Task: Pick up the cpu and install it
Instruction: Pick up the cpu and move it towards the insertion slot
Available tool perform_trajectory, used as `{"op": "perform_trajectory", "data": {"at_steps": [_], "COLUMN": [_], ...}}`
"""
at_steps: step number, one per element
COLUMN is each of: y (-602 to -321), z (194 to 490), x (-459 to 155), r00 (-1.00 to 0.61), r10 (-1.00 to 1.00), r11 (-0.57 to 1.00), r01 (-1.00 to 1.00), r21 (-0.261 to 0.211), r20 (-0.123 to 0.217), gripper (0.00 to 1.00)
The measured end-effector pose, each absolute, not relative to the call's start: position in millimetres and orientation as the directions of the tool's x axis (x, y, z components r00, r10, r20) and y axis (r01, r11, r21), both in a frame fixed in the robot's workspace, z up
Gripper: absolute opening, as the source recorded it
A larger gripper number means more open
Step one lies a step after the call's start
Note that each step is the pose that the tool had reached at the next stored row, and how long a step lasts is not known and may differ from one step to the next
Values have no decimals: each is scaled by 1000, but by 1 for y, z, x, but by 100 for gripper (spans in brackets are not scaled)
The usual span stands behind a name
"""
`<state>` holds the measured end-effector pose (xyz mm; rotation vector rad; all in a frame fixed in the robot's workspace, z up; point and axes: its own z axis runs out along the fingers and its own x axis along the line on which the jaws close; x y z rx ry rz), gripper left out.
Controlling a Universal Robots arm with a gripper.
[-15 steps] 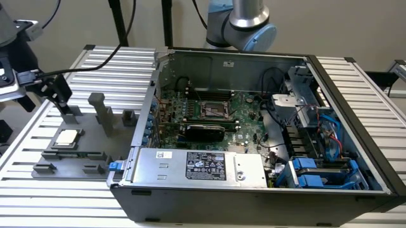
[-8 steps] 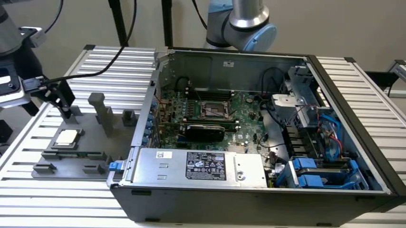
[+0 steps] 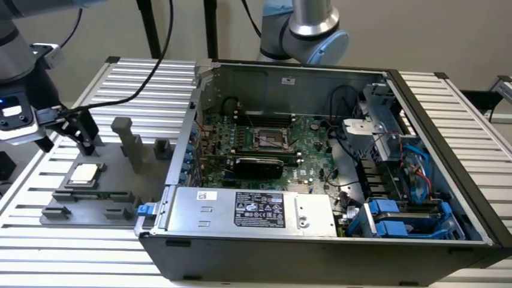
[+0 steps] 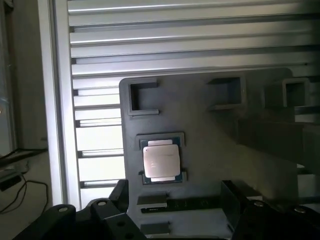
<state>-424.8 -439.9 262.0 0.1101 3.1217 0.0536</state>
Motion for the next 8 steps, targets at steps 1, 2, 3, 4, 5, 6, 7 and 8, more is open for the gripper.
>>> {"op": "perform_trajectory", "data": {"at_steps": [1,2,3,4,5,6,7,8], "y": [-440,-440,-441,-441,-441,-441,-441,-442], "z": [260,258,256,255,253,251,249,247], "x": [-425,-425,-424,-424,-424,-424,-424,-424], "r00": [-997,-997,-997,-997,-997,-997,-997,-997], "r10": [71,71,71,71,71,71,71,71], "r11": [997,997,997,997,997,997,997,997], "r01": [70,70,70,70,70,70,70,70], "r21": [35,35,35,35,35,35,35,35], "r20": [-16,-16,-16,-16,-16,-16,-16,-16], "gripper": [83,83,83,83,83,83,83,83]}}
